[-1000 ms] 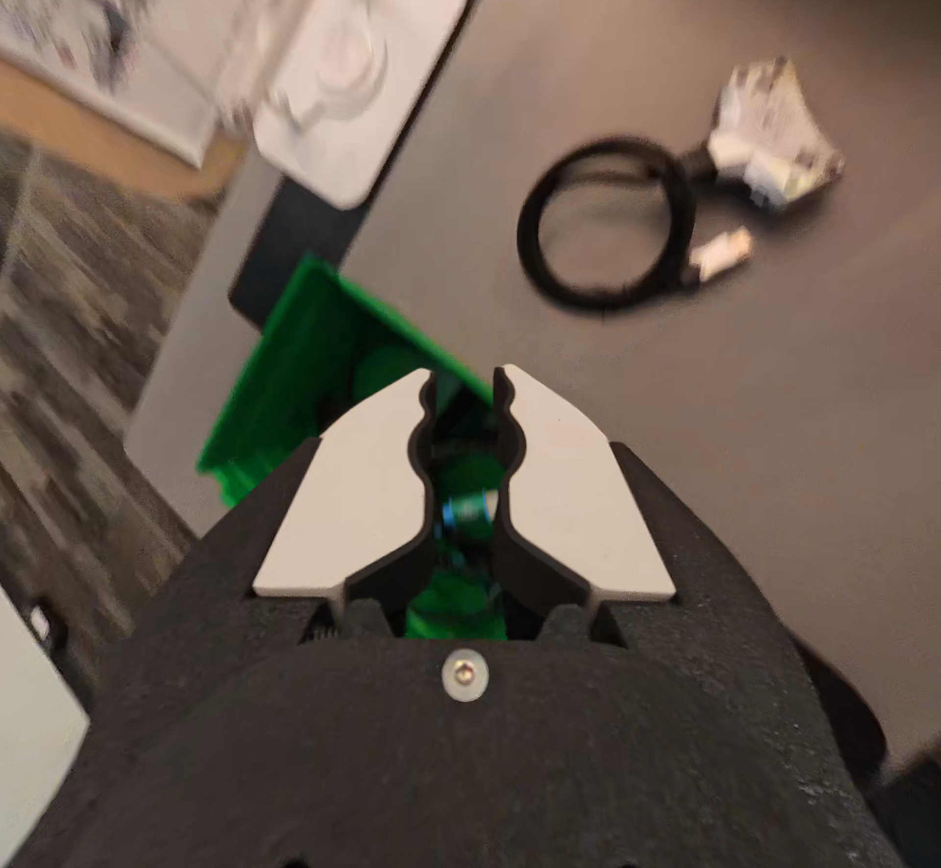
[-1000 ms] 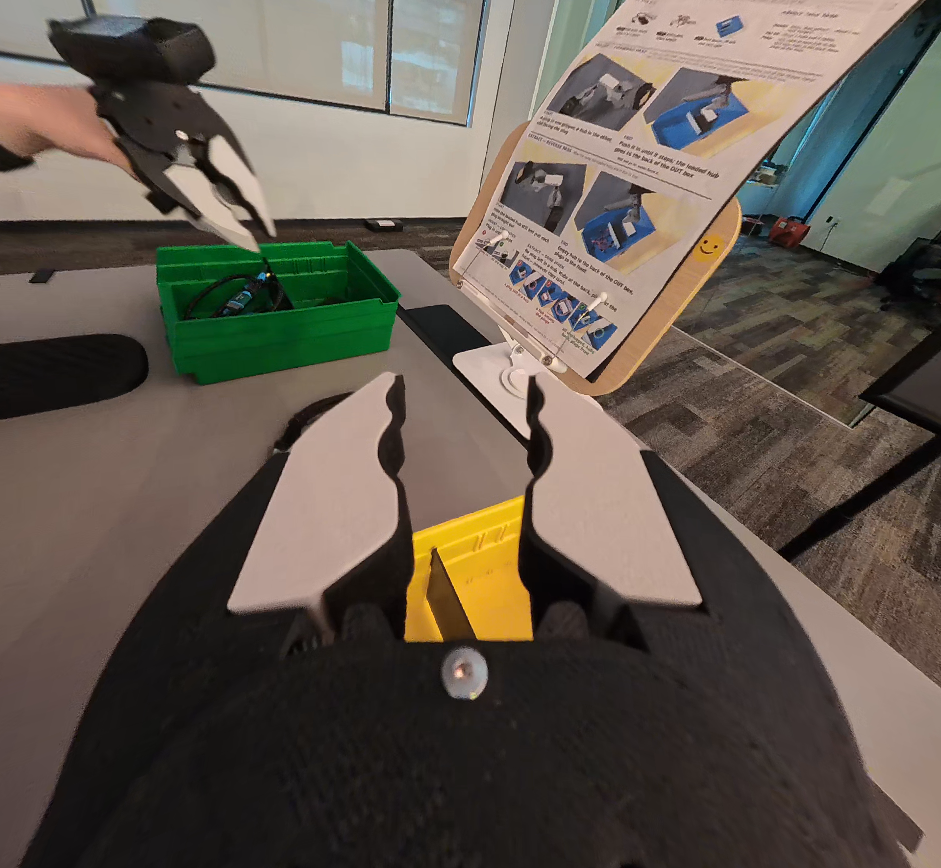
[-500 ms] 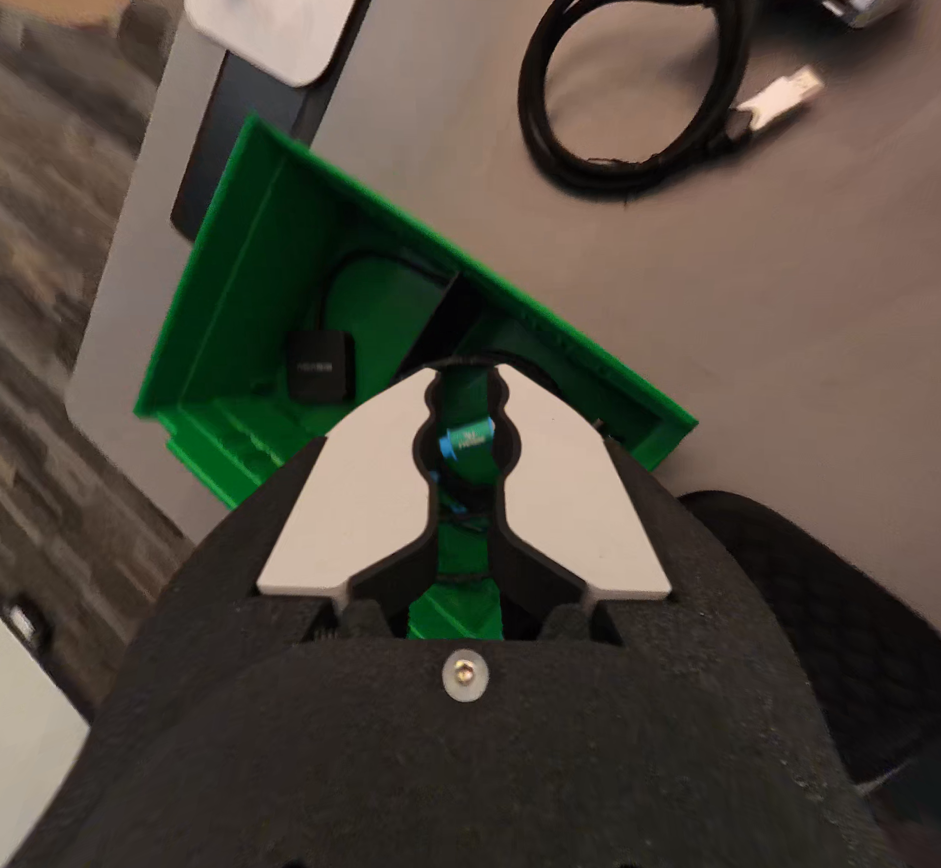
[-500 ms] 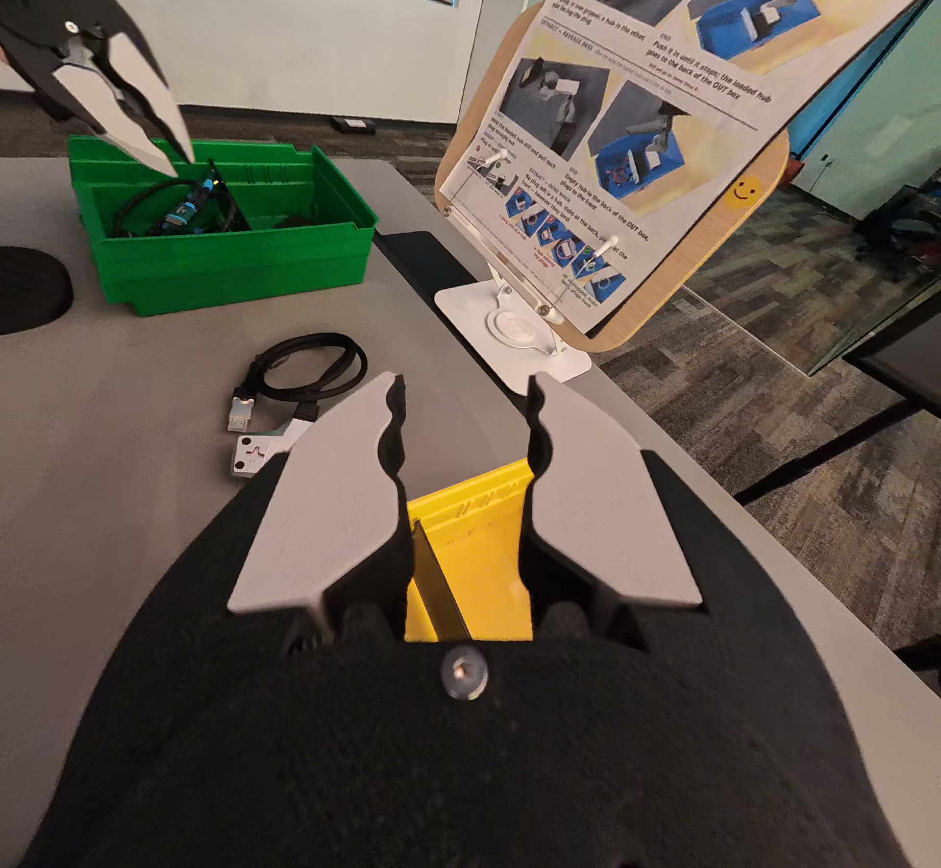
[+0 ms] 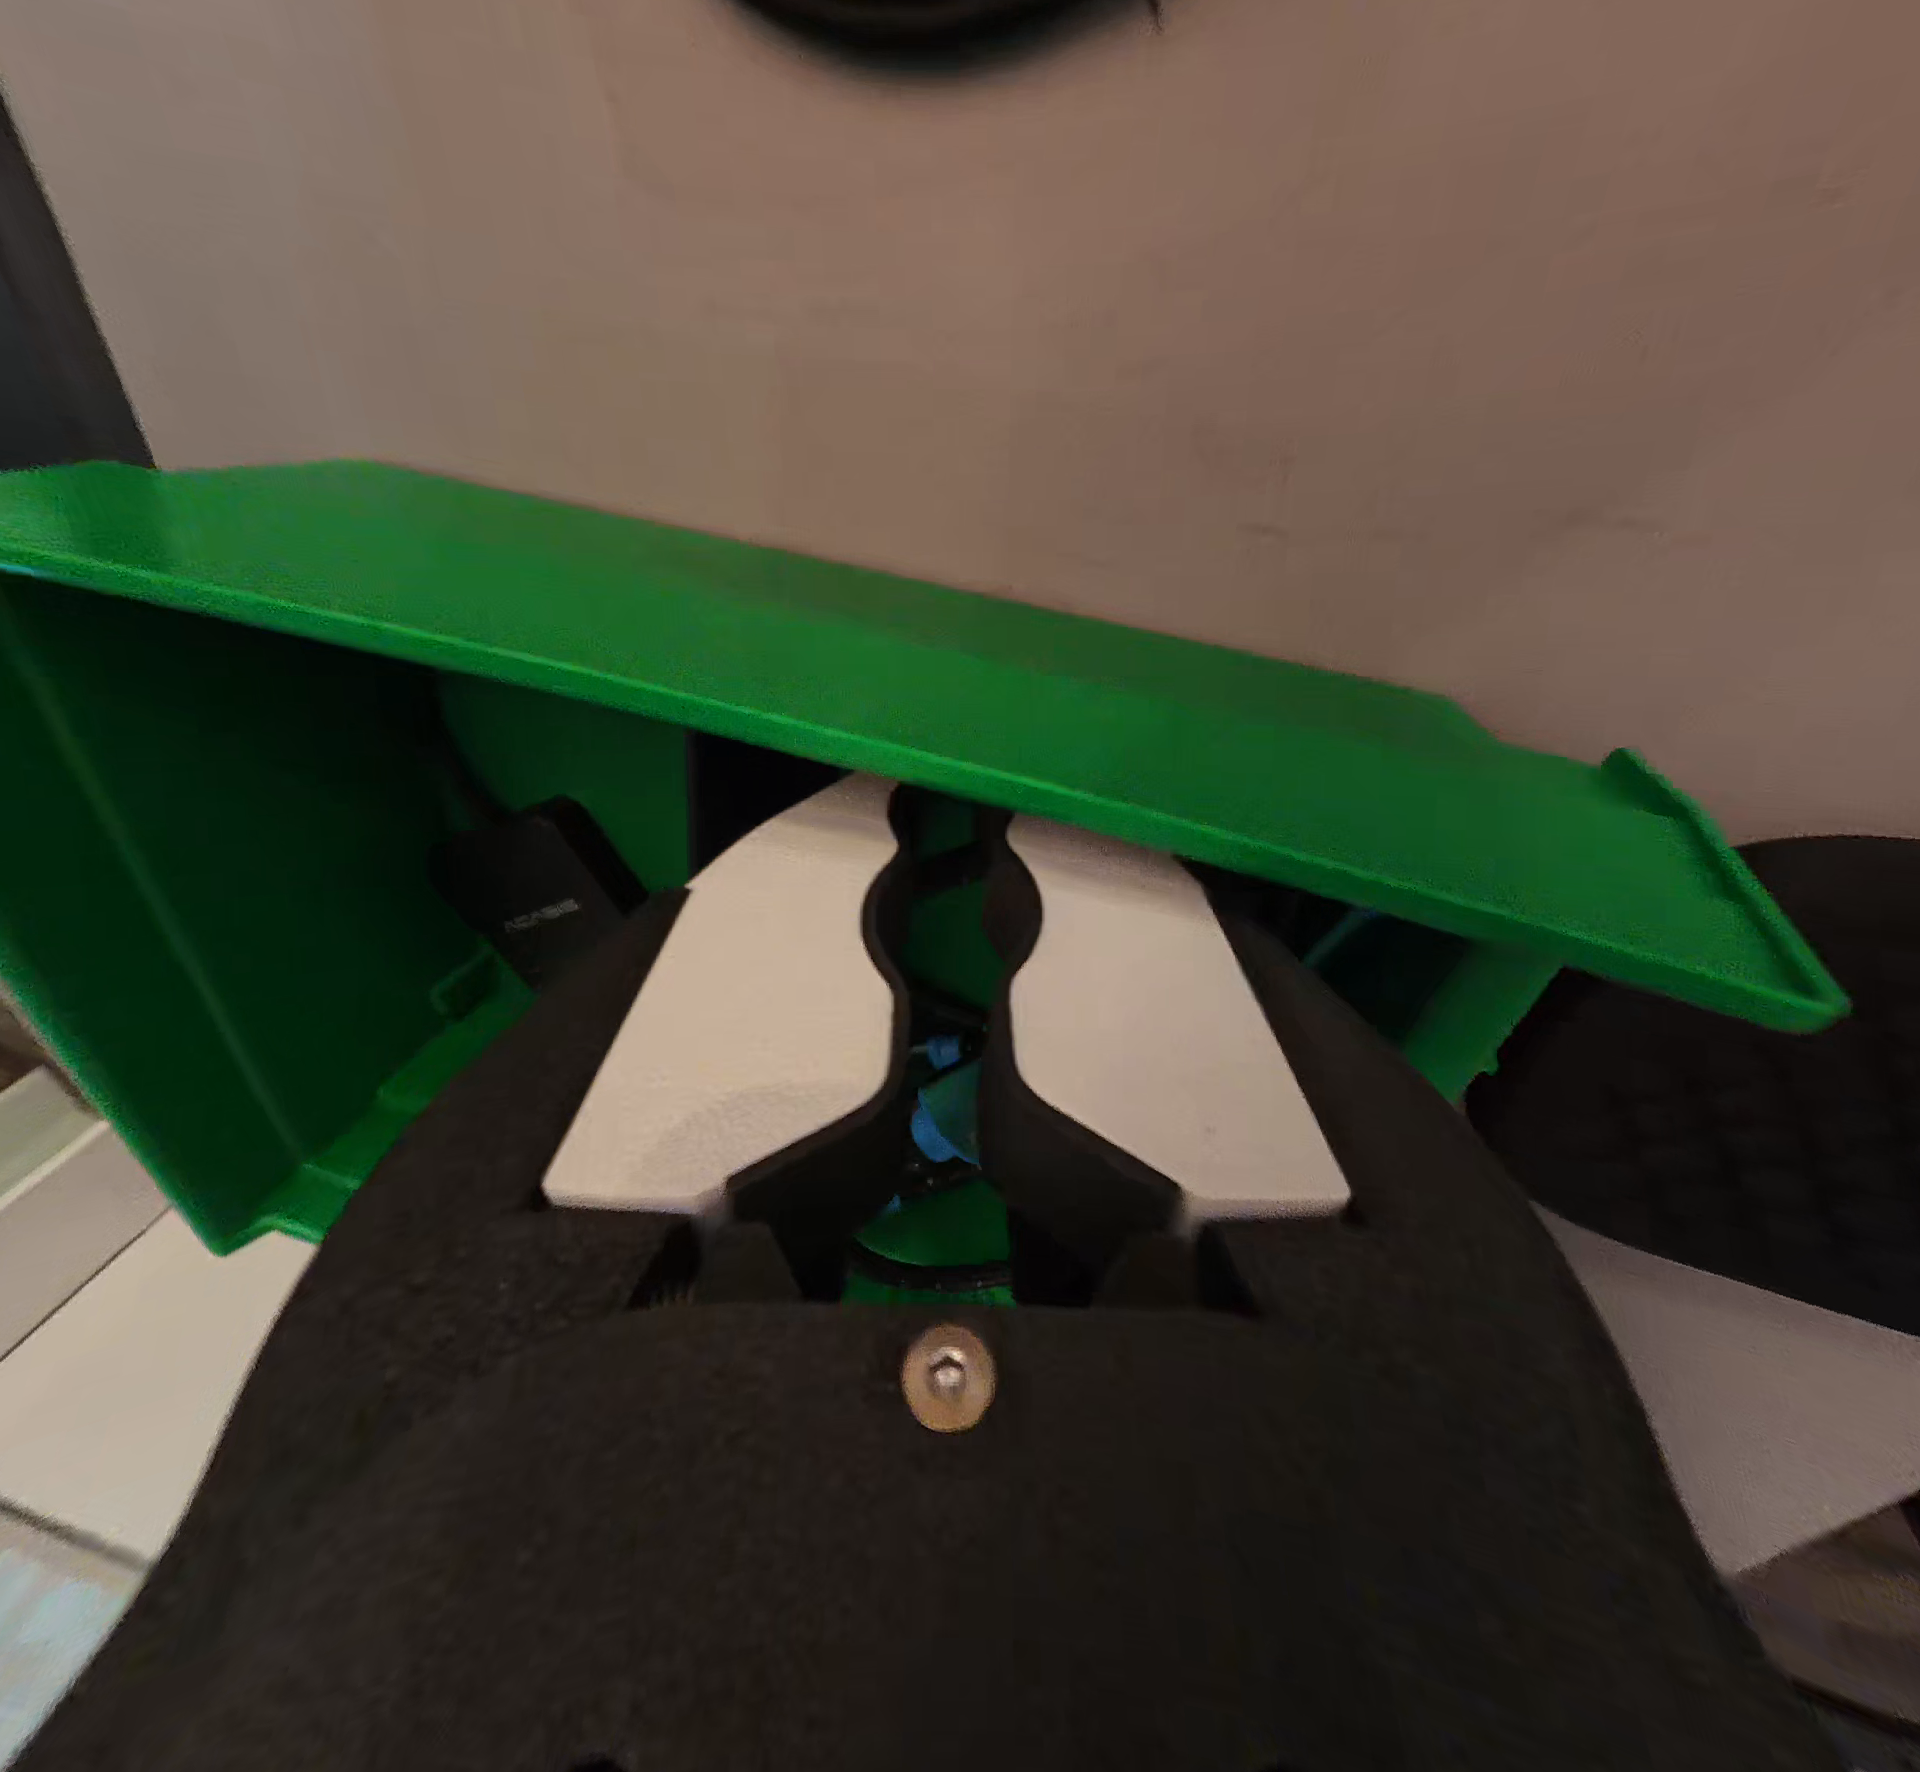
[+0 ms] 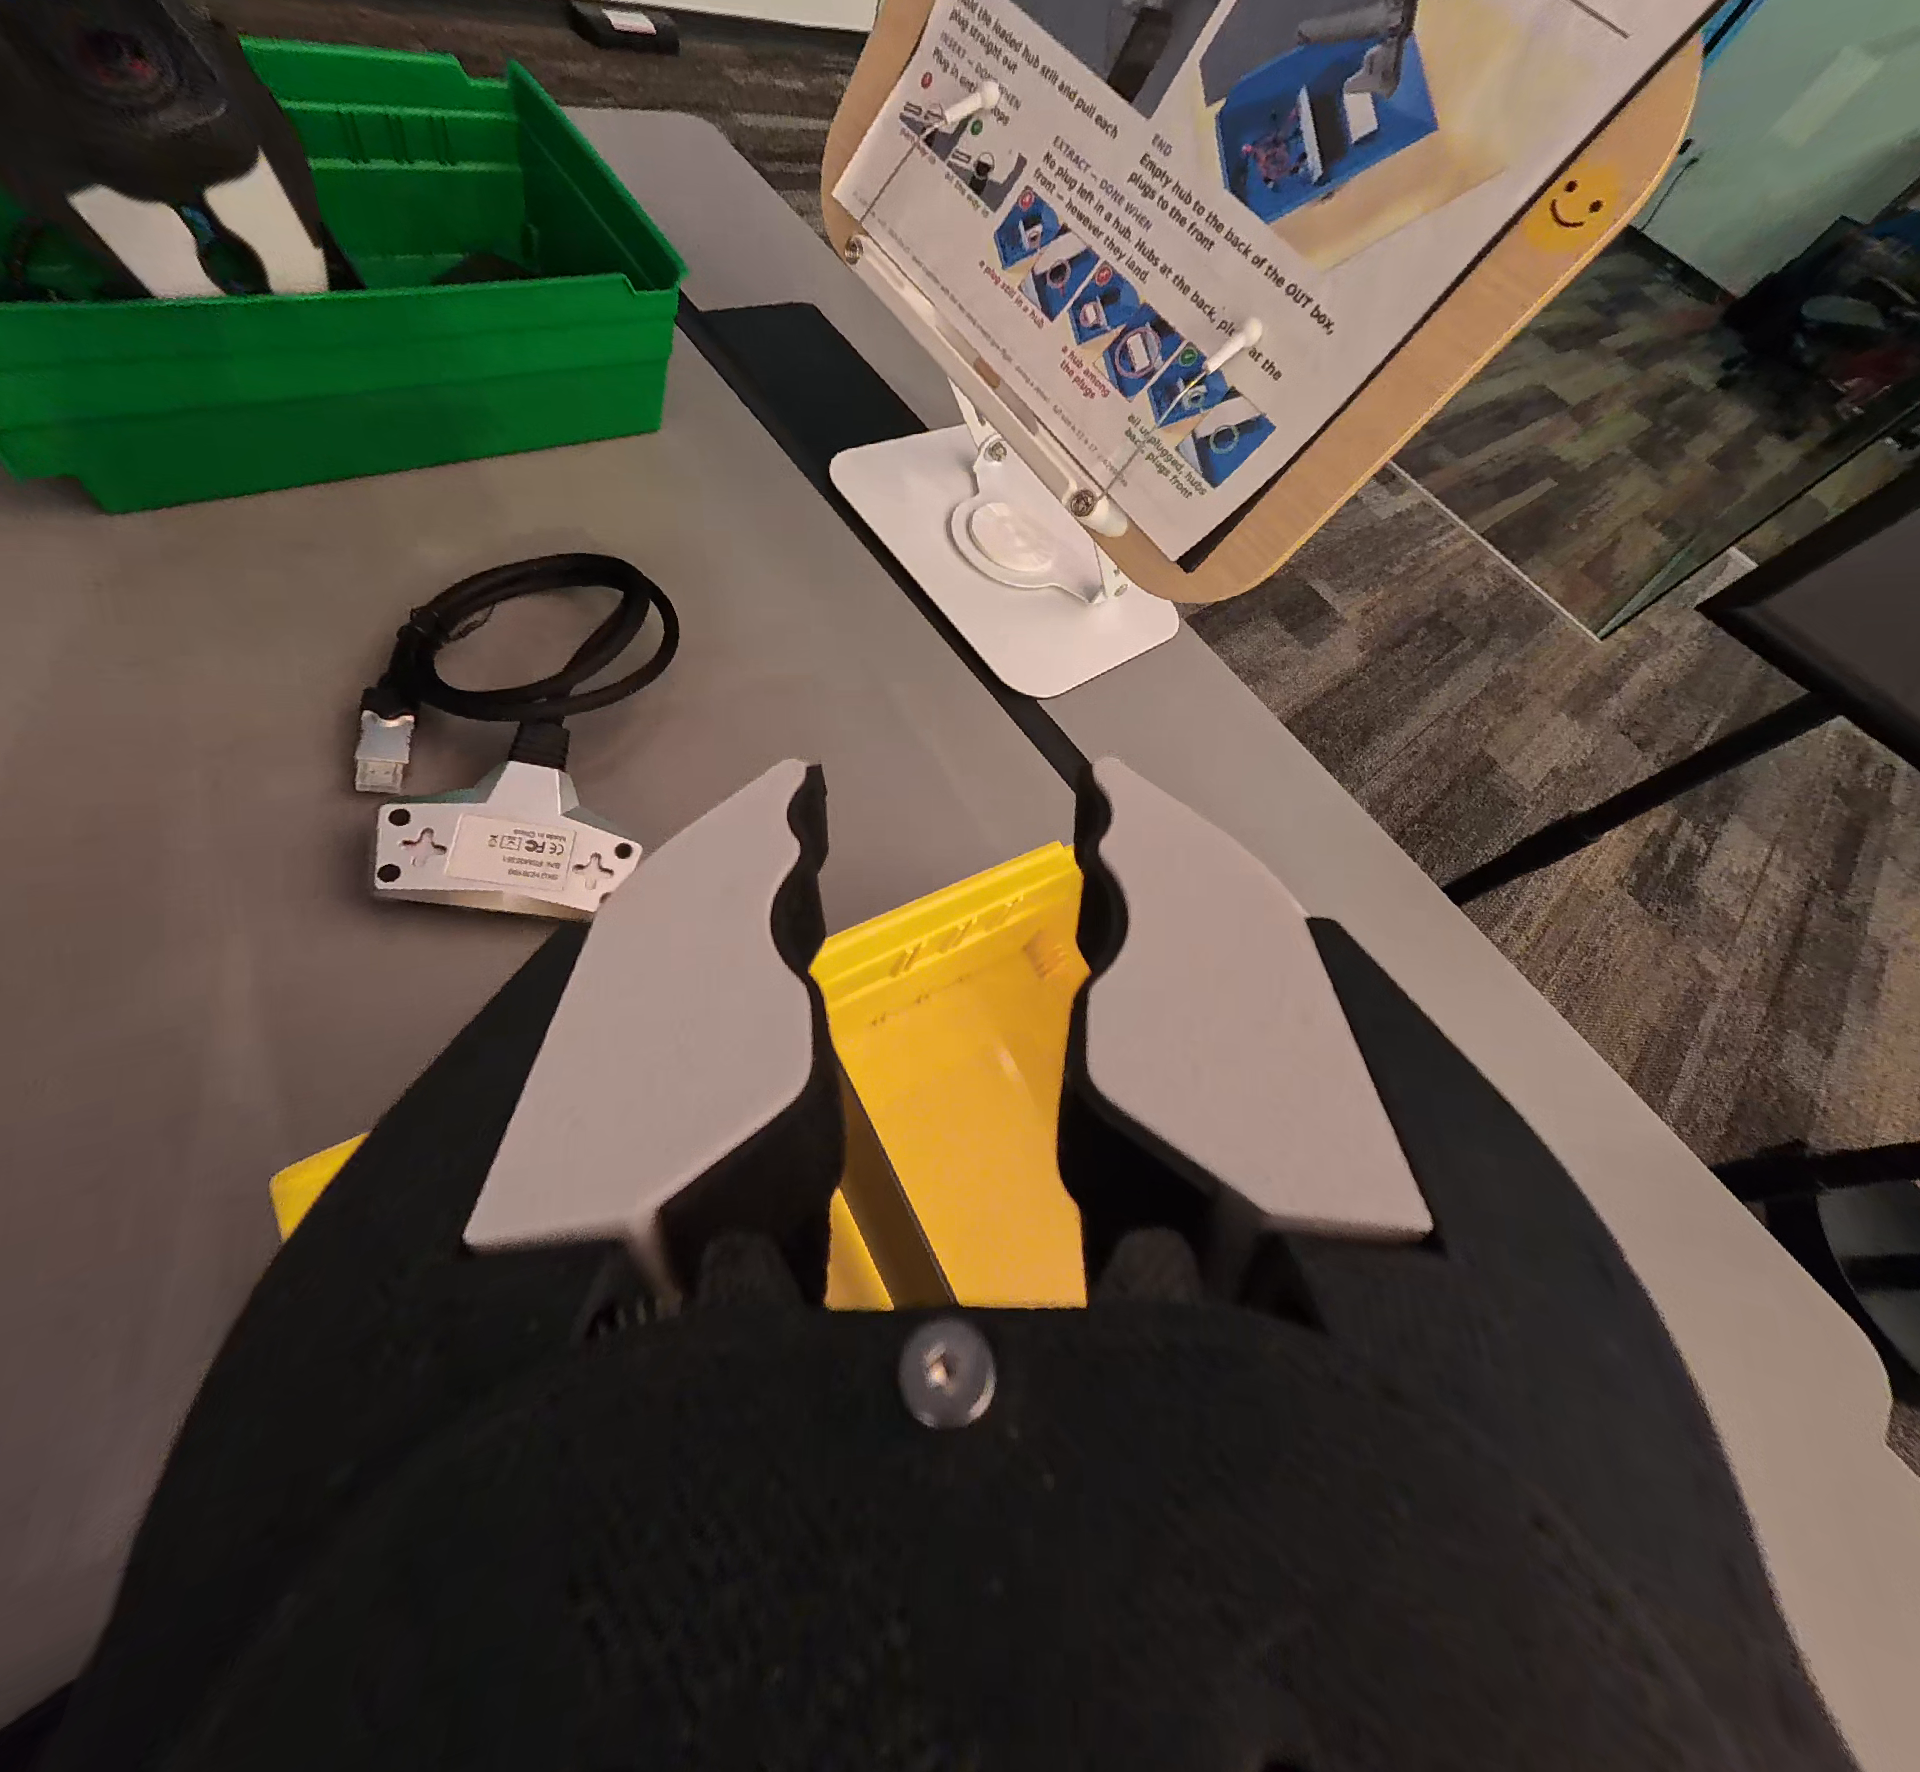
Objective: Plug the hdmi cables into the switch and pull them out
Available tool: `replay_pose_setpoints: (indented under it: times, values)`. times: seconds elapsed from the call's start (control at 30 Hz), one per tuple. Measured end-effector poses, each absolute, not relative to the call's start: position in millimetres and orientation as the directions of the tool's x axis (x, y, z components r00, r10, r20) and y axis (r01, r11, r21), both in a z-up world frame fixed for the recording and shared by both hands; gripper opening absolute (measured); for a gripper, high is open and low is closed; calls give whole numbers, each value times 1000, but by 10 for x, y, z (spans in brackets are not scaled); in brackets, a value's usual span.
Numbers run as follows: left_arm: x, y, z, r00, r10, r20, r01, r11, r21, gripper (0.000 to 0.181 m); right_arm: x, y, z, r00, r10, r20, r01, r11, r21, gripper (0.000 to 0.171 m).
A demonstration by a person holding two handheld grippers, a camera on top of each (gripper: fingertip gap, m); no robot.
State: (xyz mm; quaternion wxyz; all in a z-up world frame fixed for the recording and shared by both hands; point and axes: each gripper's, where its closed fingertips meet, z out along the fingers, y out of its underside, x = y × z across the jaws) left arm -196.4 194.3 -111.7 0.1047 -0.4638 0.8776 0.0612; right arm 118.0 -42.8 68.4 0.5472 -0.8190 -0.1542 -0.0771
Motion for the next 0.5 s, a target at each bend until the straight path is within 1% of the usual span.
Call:
replay_pose_setpoints:
  times: [0.1,0.2,0.23,0.3,0.33,0.4,0.5]
  values:
    - [-2011,1987,-1183,-522,-812,-262,-851,518,91,2,1185,-408,662,940,167,296,338,-362,-869,46]
    - [-2072,2006,-1179,-410,-871,-269,-912,385,142,3,1192,-407,639,939,164,301,341,-373,-863,46]
    - [-2096,2032,-1176,-357,-891,-279,-933,327,148,0,1194,-407,638,939,162,303,343,-374,-862,46]
    - [-2148,2025,-1189,-252,-936,-245,-965,223,142,6,1185,-410,639,938,167,304,345,-373,-861,46]
    - [-2157,2015,-1196,-222,-948,-227,-972,198,126,9,1183,-410,646,938,167,305,347,-370,-862,46]
    - [-2166,1963,-1209,-194,-964,-183,-980,180,88,14,1174,-412,661,938,169,303,345,-363,-866,46]
    - [-2164,1917,-1244,-213,-964,-158,-977,209,42,21,1163,-422,675,938,174,300,344,-355,-869,46]
